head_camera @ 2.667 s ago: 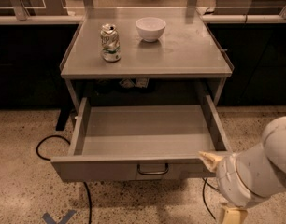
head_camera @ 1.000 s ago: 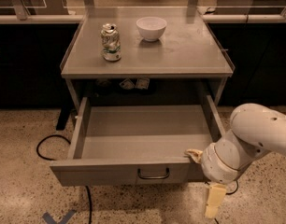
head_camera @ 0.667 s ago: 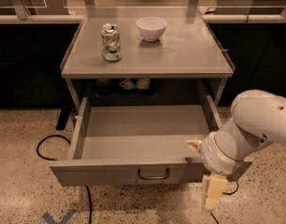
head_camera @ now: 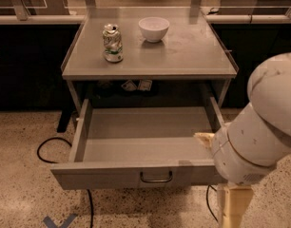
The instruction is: Close top drawer
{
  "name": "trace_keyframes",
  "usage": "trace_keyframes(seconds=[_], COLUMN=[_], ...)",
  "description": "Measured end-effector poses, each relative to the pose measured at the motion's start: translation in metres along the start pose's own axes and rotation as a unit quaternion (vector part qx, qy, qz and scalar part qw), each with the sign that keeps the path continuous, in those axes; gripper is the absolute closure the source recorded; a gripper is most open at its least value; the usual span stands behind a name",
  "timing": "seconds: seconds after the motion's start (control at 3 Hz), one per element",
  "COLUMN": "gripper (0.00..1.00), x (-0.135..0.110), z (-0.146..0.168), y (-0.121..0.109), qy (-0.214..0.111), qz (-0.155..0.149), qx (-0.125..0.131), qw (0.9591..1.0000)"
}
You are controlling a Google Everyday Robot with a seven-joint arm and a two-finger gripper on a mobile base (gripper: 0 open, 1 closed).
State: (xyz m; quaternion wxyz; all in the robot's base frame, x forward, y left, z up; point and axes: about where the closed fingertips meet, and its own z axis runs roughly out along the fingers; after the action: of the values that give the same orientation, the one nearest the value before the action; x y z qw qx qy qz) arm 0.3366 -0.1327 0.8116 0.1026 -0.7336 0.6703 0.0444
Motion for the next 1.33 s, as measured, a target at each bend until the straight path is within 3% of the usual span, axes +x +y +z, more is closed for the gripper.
trace_keyframes(seconds=[0.33,0.67,1.0,1.33], gripper=[0.00,0.00,0.00,0.00], x=[0.000,0.000,0.015,0.030], z=[-0.006,-0.006,0.001,0.013], y=[0.016,0.016,0.017,0.057], qy=[0.011,0.010,-0.019,-0.043], qz=[-0.001,0.000,0.026,0.075], qx=[-0.022,-0.021,-0.015,-0.031], qw=[0.9997,0.9997,0.9994,0.9958])
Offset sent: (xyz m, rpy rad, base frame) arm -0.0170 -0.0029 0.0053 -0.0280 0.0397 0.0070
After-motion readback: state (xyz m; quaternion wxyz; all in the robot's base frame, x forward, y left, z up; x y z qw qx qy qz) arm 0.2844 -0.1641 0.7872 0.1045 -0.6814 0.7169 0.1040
